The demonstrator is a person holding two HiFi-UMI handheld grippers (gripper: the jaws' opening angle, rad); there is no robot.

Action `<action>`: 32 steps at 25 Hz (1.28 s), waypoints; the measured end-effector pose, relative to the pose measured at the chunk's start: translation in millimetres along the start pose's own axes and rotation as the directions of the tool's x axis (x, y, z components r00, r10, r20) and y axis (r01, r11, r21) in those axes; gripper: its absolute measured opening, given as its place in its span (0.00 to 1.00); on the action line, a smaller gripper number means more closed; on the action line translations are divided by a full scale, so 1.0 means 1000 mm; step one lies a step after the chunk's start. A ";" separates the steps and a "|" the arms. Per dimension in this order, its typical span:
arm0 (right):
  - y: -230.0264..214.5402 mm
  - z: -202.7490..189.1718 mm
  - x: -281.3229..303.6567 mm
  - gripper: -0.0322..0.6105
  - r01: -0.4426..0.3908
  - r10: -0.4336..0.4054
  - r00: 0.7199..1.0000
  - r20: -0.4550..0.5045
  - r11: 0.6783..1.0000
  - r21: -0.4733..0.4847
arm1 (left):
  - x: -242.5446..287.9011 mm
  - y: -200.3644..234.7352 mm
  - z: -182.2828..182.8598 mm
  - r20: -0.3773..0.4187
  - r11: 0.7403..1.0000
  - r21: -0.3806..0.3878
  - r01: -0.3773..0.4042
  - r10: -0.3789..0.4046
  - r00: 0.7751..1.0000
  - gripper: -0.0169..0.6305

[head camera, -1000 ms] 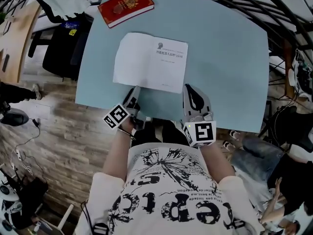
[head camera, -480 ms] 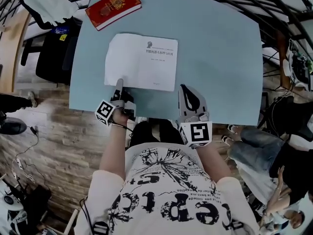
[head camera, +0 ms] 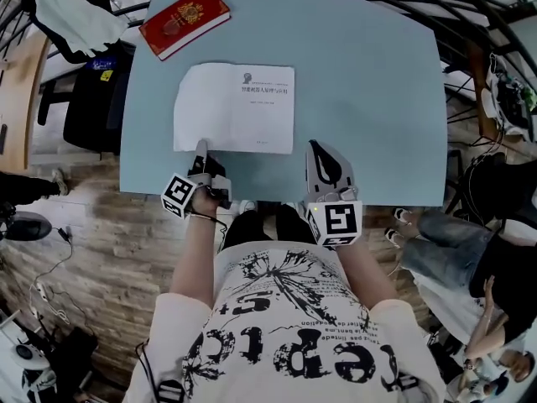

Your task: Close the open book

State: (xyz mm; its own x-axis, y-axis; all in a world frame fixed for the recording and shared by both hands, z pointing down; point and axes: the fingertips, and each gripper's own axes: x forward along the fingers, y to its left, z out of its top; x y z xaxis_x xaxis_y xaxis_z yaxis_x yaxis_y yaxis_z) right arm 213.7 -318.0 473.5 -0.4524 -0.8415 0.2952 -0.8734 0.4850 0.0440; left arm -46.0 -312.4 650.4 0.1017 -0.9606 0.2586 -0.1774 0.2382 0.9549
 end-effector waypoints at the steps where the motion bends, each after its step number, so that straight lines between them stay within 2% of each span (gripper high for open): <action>1: -0.002 0.001 -0.001 0.07 0.002 -0.002 1.000 0.002 1.000 0.000 | 0.000 -0.009 -0.004 -0.022 0.998 0.054 0.014 -0.013 1.000 0.07; 4: -0.006 0.002 -0.003 0.07 0.008 -0.008 1.000 0.002 1.000 0.003 | 0.001 -0.035 -0.023 -0.116 0.972 0.225 0.062 -0.036 0.993 0.06; 6: -0.007 0.003 -0.004 0.07 0.011 -0.011 1.000 0.002 1.000 0.007 | 0.002 -0.048 -0.038 -0.181 0.923 0.374 0.092 -0.024 0.983 0.07; 7: -0.009 0.003 -0.004 0.07 0.012 -0.012 1.000 0.004 1.000 0.007 | 0.003 -0.052 -0.046 -0.212 0.884 0.456 0.108 -0.010 0.977 0.06; 10: -0.014 0.005 -0.006 0.07 0.016 -0.016 1.000 0.008 1.000 0.001 | 0.008 -0.058 -0.073 -0.304 0.738 0.653 0.170 0.050 0.951 0.07; 13: -0.024 0.005 -0.009 0.07 0.029 -0.029 1.000 0.006 1.000 -0.003 | 0.013 -0.057 -0.096 -0.374 0.601 0.764 0.235 0.116 0.920 0.07; 16: -0.041 0.005 -0.013 0.07 0.060 -0.060 0.998 -0.001 0.998 -0.002 | 0.020 -0.048 -0.116 -0.423 0.480 0.828 0.291 0.193 0.885 0.07; 19: -0.057 0.003 -0.018 0.07 0.099 -0.099 0.995 -0.006 0.995 0.003 | 0.027 -0.036 -0.138 -0.462 0.300 0.876 0.376 0.304 0.833 0.07; 21: -0.064 0.001 -0.021 0.07 0.117 -0.117 0.993 -0.010 0.993 0.009 | 0.031 -0.026 -0.150 -0.471 0.196 0.882 0.429 0.382 0.795 0.09; 23: -0.070 -0.003 -0.024 0.07 0.131 -0.131 0.991 -0.021 0.991 0.011 | 0.035 -0.018 -0.158 -0.468 0.119 0.877 0.466 0.434 0.770 0.10; 24: -0.072 -0.005 -0.025 0.07 0.139 -0.138 0.990 -0.027 0.990 0.010 | 0.037 -0.014 -0.161 -0.465 0.086 0.873 0.480 0.444 0.766 0.10; 25: -0.075 -0.007 -0.026 0.07 0.147 -0.146 0.989 -0.032 0.989 0.007 | 0.039 -0.011 -0.163 -0.462 0.061 0.870 0.489 0.447 0.766 0.11; 26: -0.077 -0.009 -0.027 0.07 0.155 -0.154 0.987 -0.036 0.988 0.005 | 0.040 -0.009 -0.165 -0.462 0.049 0.868 0.494 0.448 0.766 0.12; 27: -0.080 -0.010 -0.028 0.07 0.162 -0.161 0.986 -0.038 0.987 0.006 | 0.040 -0.007 -0.167 -0.466 0.053 0.865 0.499 0.451 0.761 0.13; 29: -0.085 -0.012 -0.030 0.07 0.173 -0.172 0.984 -0.040 0.985 0.015 | 0.037 -0.008 -0.171 -0.498 0.089 0.849 0.521 0.465 0.732 0.15; 32: -0.086 -0.010 -0.030 0.07 0.179 -0.178 0.983 -0.038 0.983 0.024 | 0.029 -0.011 -0.181 -0.569 0.144 0.802 0.579 0.479 0.669 0.30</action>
State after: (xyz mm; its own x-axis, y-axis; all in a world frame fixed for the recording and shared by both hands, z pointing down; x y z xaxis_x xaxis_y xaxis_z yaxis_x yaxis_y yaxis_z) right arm 304.3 -332.2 470.3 -0.2820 -0.9048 0.3191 -0.9444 0.3204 0.0737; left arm 136.2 -316.8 674.0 0.5396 -0.4471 0.7134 -0.7522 -0.6366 0.1701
